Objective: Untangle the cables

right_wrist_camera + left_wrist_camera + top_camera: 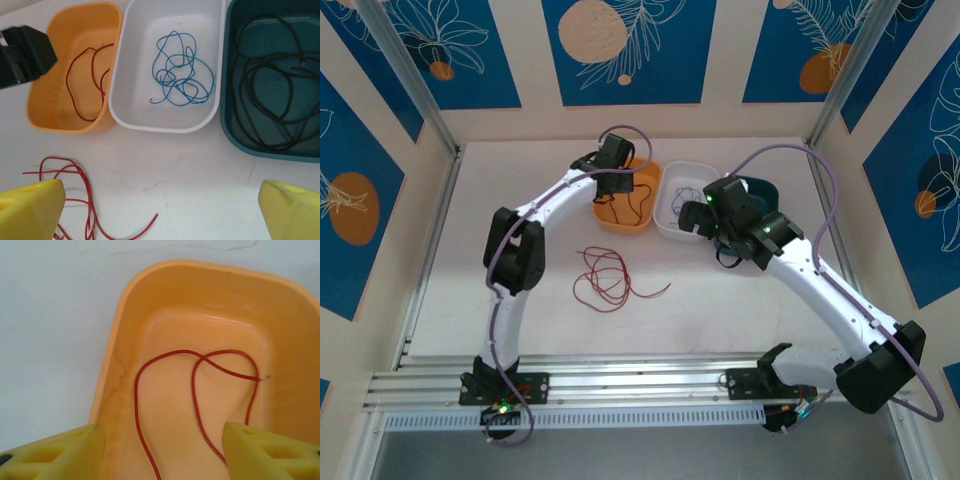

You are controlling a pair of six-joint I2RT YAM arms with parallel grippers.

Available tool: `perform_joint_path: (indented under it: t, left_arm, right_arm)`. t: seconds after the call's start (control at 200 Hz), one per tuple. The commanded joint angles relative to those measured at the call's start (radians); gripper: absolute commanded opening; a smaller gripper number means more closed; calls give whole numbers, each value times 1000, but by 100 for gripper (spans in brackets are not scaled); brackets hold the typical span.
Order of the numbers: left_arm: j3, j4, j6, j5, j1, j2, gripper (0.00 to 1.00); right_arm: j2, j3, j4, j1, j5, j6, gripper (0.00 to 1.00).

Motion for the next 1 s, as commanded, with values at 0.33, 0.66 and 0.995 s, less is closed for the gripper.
perform_joint_path:
  t: [0.33, 0.66, 0.995]
  left_arm:
    - [-442, 187, -41, -92, -12, -515, 100]
    - [-948, 298, -227, -168, 87, -929, 100]
    - [-1236, 124, -305, -283, 158, -1315, 100]
  right_arm:
    - [265, 139, -1, 85, -291, -85, 68]
    - [580, 344, -121, 269, -236, -276, 45]
    - [820, 482, -165, 268, -338, -434, 31]
